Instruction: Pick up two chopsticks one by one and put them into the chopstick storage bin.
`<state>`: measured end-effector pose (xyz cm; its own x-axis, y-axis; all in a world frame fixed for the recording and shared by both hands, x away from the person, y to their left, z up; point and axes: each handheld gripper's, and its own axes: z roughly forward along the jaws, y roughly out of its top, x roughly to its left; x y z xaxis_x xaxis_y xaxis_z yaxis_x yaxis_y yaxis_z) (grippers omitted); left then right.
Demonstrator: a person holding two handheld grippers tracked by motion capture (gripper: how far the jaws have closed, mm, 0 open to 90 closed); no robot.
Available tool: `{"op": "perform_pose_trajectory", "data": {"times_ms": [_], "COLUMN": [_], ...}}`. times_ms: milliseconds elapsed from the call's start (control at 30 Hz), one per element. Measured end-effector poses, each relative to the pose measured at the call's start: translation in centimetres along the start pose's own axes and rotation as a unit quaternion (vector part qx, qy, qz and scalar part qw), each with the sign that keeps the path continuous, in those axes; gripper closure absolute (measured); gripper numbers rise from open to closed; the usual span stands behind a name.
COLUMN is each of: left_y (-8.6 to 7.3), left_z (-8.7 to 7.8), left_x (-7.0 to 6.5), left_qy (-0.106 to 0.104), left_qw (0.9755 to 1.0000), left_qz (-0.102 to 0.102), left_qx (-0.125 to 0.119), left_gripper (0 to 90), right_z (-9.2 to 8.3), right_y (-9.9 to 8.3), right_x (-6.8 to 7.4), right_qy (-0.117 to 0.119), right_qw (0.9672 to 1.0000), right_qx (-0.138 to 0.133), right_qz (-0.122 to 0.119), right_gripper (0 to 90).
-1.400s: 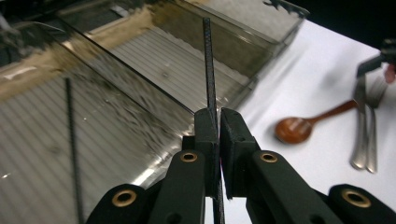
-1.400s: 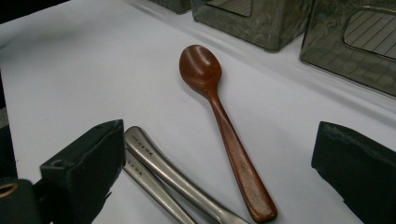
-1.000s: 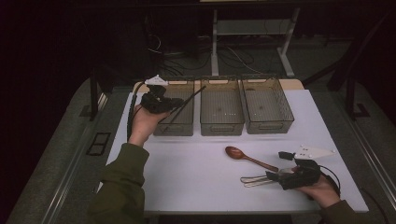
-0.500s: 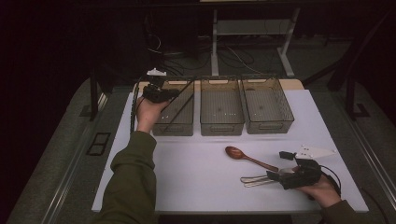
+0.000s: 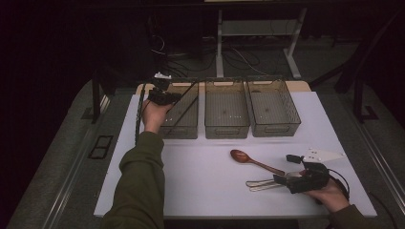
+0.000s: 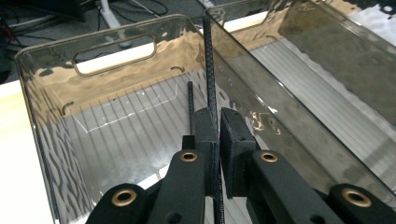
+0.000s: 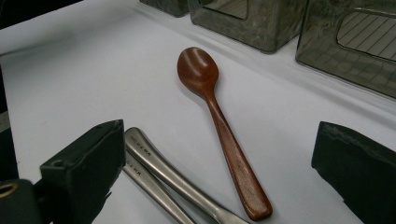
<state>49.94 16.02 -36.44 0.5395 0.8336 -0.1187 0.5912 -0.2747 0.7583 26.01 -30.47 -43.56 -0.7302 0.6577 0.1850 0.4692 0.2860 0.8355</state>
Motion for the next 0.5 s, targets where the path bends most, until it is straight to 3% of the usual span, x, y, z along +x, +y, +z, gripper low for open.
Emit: {"op": "perform_pose_trajectory", "data": {"times_ms": [333, 500], "left_y": [-0.32, -0.19], "left_z": [-0.01, -0.35], "left_x": [0.51, 0.43], "left_qy": [0.011, 0.006], "left_qw": [0.9999, 1.0], "left_qz": [-0.004, 0.0], "left_qx": [0.003, -0.004], "left_gripper": [82.0, 80.5], "right_z": [-0.02, -0.01], "right_y": [0.0, -0.01], "right_x": [0.02, 0.02], "right_qy": [0.0, 0.0], "right_qw": [1.0, 1.0], "right_qx": [0.0, 0.0], "right_qz": [0.0, 0.0], "right_gripper": [2.4, 2.4]}}
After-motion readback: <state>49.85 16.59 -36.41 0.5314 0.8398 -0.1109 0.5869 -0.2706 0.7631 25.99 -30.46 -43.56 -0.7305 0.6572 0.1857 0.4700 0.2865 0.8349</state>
